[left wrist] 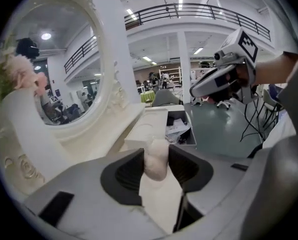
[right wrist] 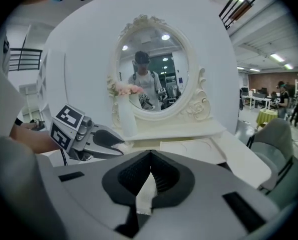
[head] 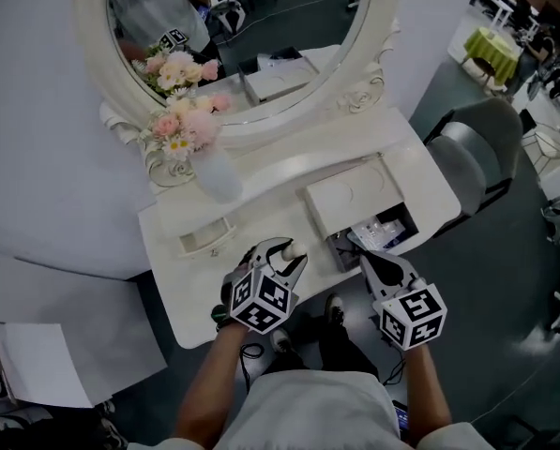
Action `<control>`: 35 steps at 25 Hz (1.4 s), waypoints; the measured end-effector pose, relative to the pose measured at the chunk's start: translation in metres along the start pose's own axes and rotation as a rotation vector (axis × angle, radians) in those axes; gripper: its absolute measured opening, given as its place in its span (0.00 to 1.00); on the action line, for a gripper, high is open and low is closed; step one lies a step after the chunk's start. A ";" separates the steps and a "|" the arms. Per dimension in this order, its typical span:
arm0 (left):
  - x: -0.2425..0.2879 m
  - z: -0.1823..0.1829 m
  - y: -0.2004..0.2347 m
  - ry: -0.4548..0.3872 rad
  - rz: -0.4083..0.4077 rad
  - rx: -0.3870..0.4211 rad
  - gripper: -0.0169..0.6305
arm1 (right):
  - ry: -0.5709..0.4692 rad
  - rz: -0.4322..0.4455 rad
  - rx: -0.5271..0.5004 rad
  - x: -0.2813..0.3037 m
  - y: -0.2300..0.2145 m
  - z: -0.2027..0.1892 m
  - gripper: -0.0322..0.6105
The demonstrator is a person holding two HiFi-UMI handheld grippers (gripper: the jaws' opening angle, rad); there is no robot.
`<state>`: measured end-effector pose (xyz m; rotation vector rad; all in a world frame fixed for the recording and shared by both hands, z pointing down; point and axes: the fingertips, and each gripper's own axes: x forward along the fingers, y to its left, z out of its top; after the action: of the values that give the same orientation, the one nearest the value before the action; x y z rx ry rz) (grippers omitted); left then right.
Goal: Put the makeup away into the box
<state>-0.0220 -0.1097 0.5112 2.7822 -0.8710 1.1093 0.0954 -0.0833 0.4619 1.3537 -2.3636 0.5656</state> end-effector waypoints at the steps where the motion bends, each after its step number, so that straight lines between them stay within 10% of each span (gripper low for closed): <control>1: 0.008 0.008 -0.006 -0.004 -0.017 0.014 0.30 | -0.002 -0.014 0.008 -0.004 -0.008 -0.001 0.04; 18: 0.137 0.037 -0.076 0.115 -0.215 0.107 0.32 | 0.014 -0.126 0.113 -0.033 -0.092 -0.037 0.04; 25: 0.162 0.008 -0.089 0.273 -0.239 0.283 0.37 | 0.022 -0.118 0.129 -0.031 -0.104 -0.042 0.04; 35: 0.152 0.008 -0.088 0.262 -0.295 0.135 0.49 | 0.025 -0.084 0.141 -0.024 -0.097 -0.041 0.04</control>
<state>0.1170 -0.1118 0.6179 2.6599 -0.3587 1.4747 0.1954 -0.0900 0.5014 1.4890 -2.2721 0.7317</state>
